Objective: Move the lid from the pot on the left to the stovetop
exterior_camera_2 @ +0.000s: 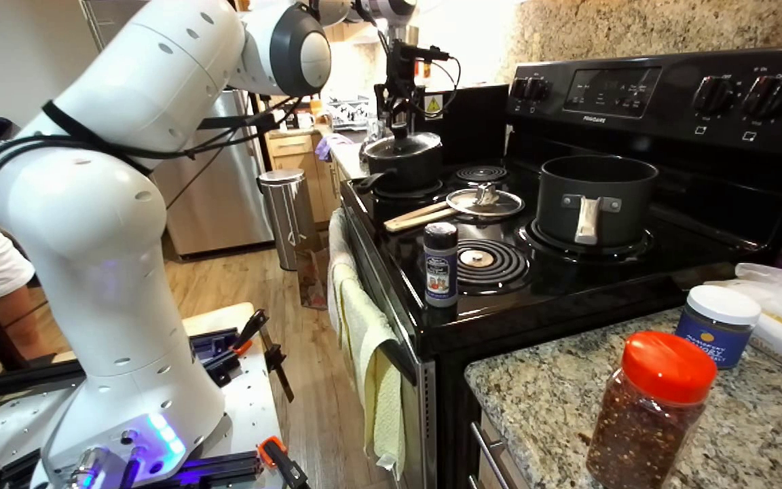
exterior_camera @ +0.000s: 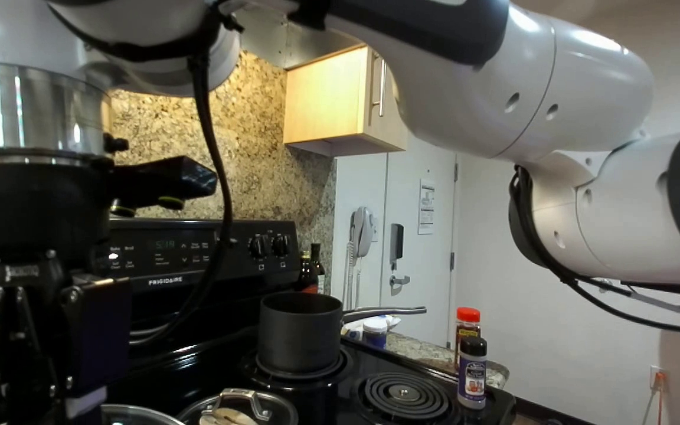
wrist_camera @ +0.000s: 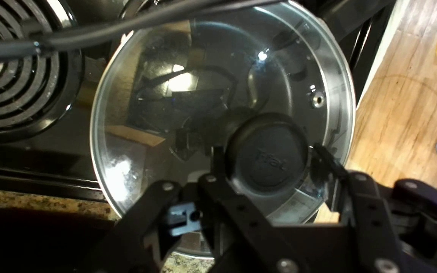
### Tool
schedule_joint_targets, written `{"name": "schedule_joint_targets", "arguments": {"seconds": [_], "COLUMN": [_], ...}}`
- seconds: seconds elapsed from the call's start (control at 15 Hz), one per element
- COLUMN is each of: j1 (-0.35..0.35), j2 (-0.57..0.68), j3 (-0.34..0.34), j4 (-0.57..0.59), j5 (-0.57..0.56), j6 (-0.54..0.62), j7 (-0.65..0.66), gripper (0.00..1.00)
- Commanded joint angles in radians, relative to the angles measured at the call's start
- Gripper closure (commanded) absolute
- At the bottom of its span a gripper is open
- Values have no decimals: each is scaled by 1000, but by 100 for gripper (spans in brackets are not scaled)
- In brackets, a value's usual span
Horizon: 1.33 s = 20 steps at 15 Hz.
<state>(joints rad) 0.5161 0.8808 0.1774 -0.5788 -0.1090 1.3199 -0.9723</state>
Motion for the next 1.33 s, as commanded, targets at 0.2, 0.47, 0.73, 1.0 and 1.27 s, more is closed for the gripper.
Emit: {"name": "schedule_joint_targets", "arguments": {"seconds": [0.2, 0.47, 0.73, 1.0, 1.27], "j1": [4, 8, 13, 11, 13], "j2": [96, 130, 151, 166, 177], "j3": [-3, -20, -35, -37, -38], "j4": [151, 195, 223, 243, 261], "j5": [0, -2, -7, 2, 8], "j6": [-53, -33, -16, -10, -2], "j7": [-23, -16, -10, -9, -1], "gripper": [66, 66, 1, 0, 33]}}
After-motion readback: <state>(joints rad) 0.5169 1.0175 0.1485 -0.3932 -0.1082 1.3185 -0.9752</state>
